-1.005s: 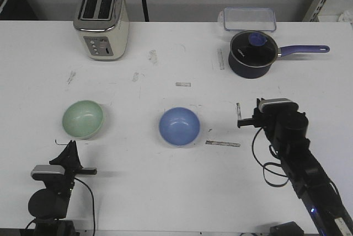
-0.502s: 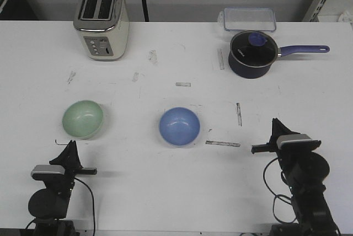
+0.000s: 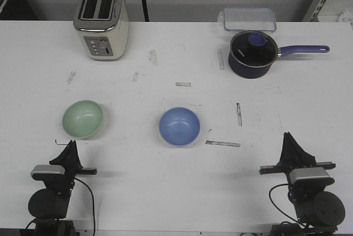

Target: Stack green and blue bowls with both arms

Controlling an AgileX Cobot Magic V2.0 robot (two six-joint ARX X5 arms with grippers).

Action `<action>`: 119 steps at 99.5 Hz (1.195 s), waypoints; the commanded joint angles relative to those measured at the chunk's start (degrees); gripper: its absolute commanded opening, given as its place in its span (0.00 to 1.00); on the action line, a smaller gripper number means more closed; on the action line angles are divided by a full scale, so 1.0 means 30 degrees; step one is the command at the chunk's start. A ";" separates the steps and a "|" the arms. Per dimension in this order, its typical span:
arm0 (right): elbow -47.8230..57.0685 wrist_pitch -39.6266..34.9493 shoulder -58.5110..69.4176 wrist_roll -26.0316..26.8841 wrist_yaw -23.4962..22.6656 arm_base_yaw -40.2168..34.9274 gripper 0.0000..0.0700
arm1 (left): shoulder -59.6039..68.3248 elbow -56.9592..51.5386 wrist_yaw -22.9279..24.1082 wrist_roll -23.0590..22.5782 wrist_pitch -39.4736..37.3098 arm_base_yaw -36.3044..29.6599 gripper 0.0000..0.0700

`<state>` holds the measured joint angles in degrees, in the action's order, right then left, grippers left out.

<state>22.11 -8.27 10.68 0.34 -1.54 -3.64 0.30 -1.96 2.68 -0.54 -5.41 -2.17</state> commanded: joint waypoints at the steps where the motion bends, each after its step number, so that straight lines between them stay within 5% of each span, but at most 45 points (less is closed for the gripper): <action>1: -0.0007 0.0182 -0.0262 -0.0066 0.0015 0.0022 0.01 | -0.0036 0.0415 -0.0066 -0.0029 -0.0211 -0.0036 0.00; 119: 0.0000 0.0328 -0.0452 -0.0058 0.0015 0.0022 0.01 | -0.0036 0.0415 0.0000 -0.0612 -0.0219 -0.0029 0.00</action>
<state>22.11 -7.99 9.39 0.34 -1.54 -3.64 0.30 -1.96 2.68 -0.56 -5.41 -2.17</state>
